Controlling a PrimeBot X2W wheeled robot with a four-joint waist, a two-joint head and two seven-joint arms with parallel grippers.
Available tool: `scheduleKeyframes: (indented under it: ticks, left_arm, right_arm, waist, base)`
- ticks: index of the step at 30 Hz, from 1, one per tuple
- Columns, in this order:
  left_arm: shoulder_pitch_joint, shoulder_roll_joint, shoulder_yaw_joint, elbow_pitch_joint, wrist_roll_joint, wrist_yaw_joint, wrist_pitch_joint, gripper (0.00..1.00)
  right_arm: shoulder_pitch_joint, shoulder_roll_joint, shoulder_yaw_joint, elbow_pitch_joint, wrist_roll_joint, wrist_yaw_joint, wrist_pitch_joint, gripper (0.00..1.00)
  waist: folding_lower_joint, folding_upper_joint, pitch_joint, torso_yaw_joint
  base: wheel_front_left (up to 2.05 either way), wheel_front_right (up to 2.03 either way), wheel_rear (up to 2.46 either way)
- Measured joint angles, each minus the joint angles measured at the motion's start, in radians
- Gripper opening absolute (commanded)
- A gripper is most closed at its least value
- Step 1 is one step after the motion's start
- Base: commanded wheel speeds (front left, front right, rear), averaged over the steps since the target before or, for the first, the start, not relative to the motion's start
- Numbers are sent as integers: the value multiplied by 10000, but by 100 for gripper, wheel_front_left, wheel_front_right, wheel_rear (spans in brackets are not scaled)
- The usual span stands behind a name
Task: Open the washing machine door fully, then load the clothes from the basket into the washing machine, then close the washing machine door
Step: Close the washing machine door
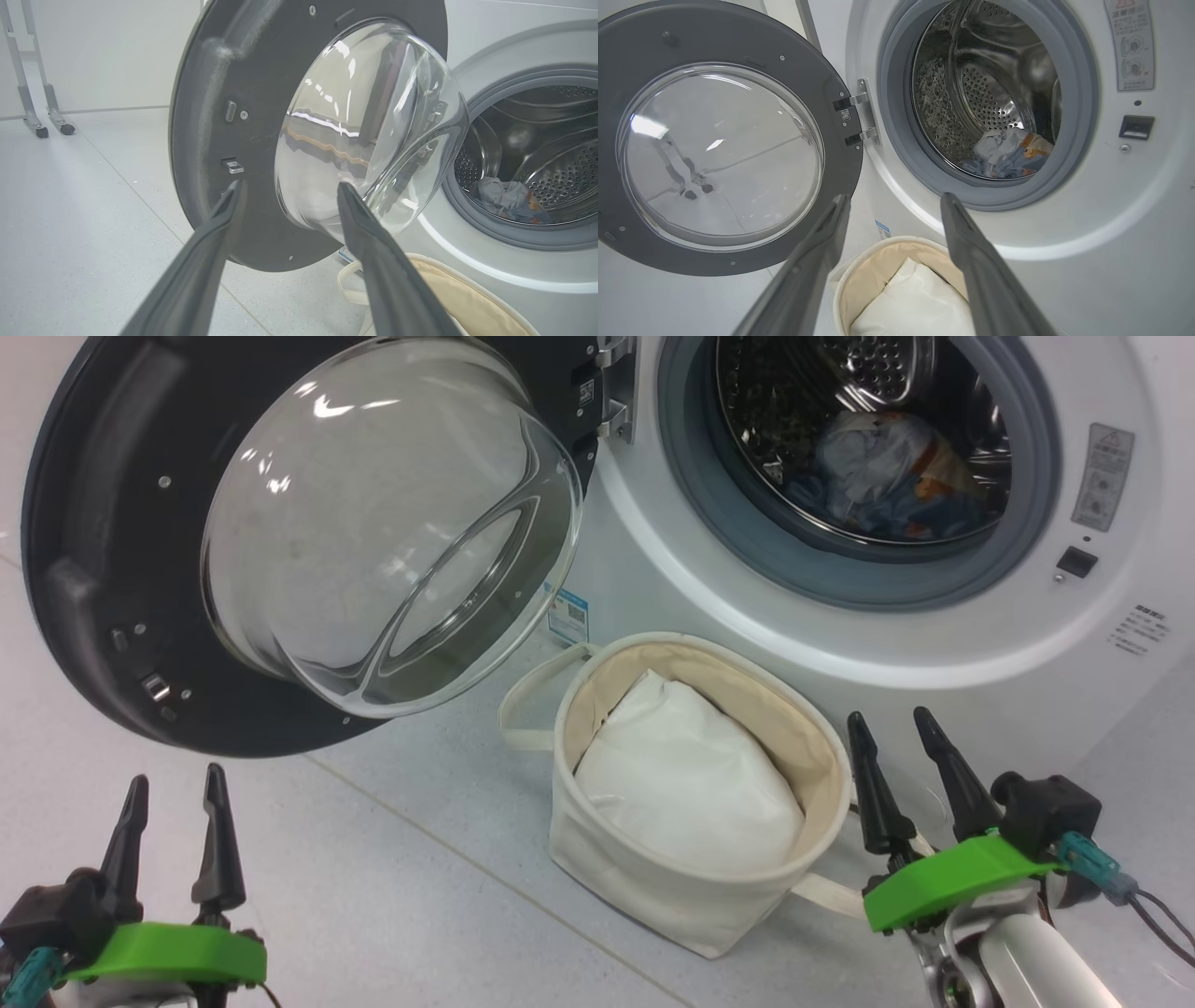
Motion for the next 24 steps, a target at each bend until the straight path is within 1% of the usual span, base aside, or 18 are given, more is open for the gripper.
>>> scheduleKeyframes:
  ticks: [6, 7, 8, 14, 16, 18, 20, 21, 24]
  left_arm:
    - [0, 19, 8, 46, 0, -2, -2, 100]
    - [0, 27, 8, 73, 0, -2, -2, 95]
    - [0, 31, 8, 113, 0, -2, 0, 0]
    - [-58, 217, -4, 198, -52, -2, 0, 0]
    - [-198, 267, 148, 13, -313, -4, -2, 0]
    - [-497, 278, 464, -127, -932, -4, 6, 0]
    - [-913, 391, 815, -322, -1755, -4, 276, 0]
    - [-1171, 516, 1020, -376, -2209, -4, 491, 0]
    - [-1859, 1108, 1567, -493, -3028, -2, 1080, 0]
  right_arm:
    - [241, 17, -146, -46, -2, 0, 0, 100]
    - [284, 17, -167, -48, -2, 0, -2, 100]
    - [322, 17, -173, -50, -2, 0, 0, 100]
    - [362, 38, -174, -105, -2, 0, 0, 100]
    - [363, 38, -188, -105, -2, 0, -2, 100]
    - [366, 38, -232, -107, -4, 0, -2, 100]
    - [372, 36, -259, -105, -10, 0, 0, 100]
    - [375, 36, -261, -105, -15, 0, -2, 100]
    - [384, 29, -282, -107, -17, 0, 0, 100]
  waist:
    - [0, 0, -117, -55]
    - [0, 0, -130, -65]
    - [0, 0, -139, -73]
    - [0, 0, -158, -80]
    - [0, 0, -168, -79]
    - [0, 2, -178, -77]
    - [0, 2, -172, -80]
    - [0, 2, -168, -84]
    - [0, 2, -144, -126]
  base:
    - [0, 0, 0]
    - [0, 0, 0]
    - [0, 0, 0]
    - [0, 0, 0]
    - [0, 0, 0]
    - [0, 0, 0]
    - [0, 0, 0]
    - [0, 0, 0]
    - [0, 0, 0]
